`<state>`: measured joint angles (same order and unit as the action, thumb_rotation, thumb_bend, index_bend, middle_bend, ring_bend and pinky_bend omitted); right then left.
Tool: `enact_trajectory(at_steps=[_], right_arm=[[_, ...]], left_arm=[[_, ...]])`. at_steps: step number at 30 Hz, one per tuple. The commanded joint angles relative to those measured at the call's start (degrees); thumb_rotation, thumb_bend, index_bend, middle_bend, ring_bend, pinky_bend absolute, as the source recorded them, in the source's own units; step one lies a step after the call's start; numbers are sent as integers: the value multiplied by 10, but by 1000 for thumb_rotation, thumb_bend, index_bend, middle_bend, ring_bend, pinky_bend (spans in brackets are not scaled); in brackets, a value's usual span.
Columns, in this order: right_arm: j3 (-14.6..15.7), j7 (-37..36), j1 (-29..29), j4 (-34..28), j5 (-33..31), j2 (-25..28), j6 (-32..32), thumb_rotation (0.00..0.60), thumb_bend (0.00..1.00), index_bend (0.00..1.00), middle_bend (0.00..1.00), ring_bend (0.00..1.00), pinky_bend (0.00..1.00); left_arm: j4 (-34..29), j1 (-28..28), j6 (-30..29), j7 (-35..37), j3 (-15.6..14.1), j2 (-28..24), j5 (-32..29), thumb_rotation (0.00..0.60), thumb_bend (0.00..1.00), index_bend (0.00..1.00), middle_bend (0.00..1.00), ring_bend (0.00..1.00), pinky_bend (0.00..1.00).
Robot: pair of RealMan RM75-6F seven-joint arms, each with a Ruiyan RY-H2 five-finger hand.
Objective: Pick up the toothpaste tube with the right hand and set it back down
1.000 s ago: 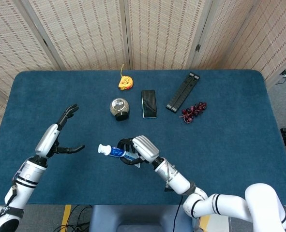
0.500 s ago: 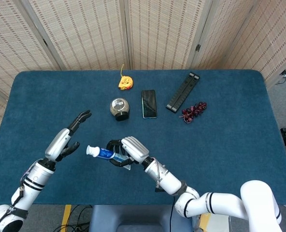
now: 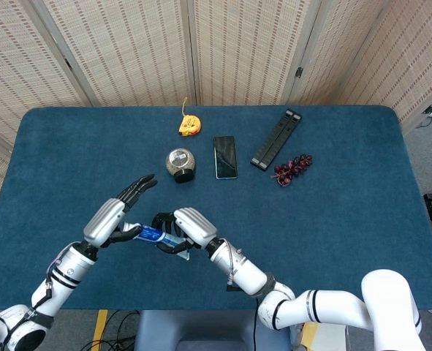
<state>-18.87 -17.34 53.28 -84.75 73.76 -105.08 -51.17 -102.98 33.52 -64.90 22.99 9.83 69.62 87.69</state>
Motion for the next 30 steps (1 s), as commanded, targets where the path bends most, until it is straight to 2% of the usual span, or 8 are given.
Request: enact_trajectory(at_steps=[1,12,30], right_arm=[[-2,3,1,-2,-4,-1,1,600,603,685,640,556,626],[-10,15,5,-10,-33,-4,11,600,624,703,657,574,634],[-18,25,9,-14,-44,-9,9,600,669,732,681,596,658]], left_arm=[[1,4,3,-9,-2,2,1,0,0,0,0,0,137],[8,14,7,-62,-9,9,2,0,0,0,0,0,137],[-11,23,31,-40,-20,5,-17,0,0,0,0,0,137]])
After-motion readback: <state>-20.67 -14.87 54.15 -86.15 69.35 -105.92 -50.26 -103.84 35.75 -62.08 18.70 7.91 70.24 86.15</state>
